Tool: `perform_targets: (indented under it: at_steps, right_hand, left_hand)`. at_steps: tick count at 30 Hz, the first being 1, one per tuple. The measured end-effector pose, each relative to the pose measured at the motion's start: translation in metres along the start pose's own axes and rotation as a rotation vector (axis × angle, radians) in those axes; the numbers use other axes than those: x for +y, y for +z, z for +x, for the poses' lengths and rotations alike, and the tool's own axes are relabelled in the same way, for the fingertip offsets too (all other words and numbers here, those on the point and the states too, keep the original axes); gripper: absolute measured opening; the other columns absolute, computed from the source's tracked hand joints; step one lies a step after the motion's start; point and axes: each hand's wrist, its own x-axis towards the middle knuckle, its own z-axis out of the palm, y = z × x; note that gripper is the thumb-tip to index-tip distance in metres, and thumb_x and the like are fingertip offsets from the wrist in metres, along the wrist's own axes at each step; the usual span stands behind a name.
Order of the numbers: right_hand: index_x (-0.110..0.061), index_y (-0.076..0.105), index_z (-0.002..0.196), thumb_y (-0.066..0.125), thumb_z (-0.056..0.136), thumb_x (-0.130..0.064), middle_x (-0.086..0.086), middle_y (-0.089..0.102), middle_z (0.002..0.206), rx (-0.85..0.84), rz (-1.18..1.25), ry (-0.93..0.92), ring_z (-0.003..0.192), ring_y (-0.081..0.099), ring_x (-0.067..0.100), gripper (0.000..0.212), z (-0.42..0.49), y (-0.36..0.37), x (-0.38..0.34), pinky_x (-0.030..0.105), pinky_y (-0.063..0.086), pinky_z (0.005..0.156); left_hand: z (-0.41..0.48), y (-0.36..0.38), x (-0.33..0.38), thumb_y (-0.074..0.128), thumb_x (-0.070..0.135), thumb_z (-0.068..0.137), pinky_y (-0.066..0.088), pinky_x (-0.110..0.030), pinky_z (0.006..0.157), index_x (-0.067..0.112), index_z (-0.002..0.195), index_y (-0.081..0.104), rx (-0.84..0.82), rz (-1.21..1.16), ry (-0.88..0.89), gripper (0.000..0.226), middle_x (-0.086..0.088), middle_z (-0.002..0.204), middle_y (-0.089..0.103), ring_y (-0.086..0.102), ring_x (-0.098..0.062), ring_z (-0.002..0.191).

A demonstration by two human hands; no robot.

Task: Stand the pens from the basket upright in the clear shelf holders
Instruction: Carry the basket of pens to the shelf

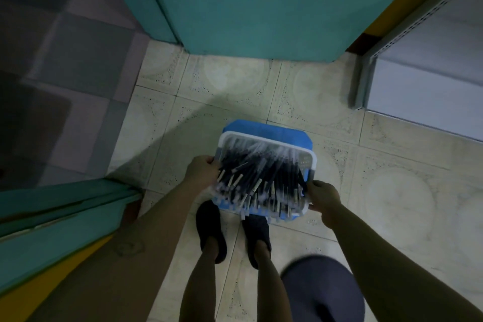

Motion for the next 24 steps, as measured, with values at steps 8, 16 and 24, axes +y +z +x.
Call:
perform_targets:
  at_steps: [8, 16, 24]
  right_hand:
    - [-0.005, 0.068, 0.084, 0.062, 0.092, -0.026, 0.014, 0.068, 0.088, -0.030, -0.122, -0.152, 0.084, 0.062, 0.027, 0.023, -0.080, -0.034, -0.079, 0.032, 0.053, 0.070]
    - [0.001, 0.067, 0.076, 0.063, 0.089, -0.033, 0.018, 0.069, 0.086, -0.031, -0.247, -0.450, 0.074, 0.061, 0.027, 0.037, -0.191, -0.043, -0.206, 0.035, 0.056, 0.073]
    - [-0.003, 0.062, 0.066, 0.065, 0.091, -0.032, 0.013, 0.062, 0.063, -0.200, -0.377, -0.791, 0.056, 0.061, 0.022, 0.038, -0.288, -0.022, -0.318, 0.030, 0.055, 0.062]
  left_hand:
    - [-0.068, -0.080, 0.027, 0.053, 0.020, 0.096, 0.036, -0.027, 0.065, 0.010, 0.073, 0.058, 0.042, -0.006, 0.089, 0.026, -0.015, 0.071, 0.056, 0.051, -0.018, 0.067]
    - [-0.162, -0.211, 0.090, 0.065, 0.016, 0.088, 0.056, -0.039, 0.071, -0.004, 0.079, 0.072, 0.248, -0.216, 0.183, 0.022, -0.019, 0.080, 0.070, 0.064, -0.026, 0.071]
    - [-0.277, -0.305, 0.100, 0.073, 0.017, 0.082, 0.054, -0.032, 0.069, 0.006, 0.078, 0.067, 0.473, -0.478, 0.178, 0.013, -0.014, 0.084, 0.069, 0.066, -0.025, 0.079]
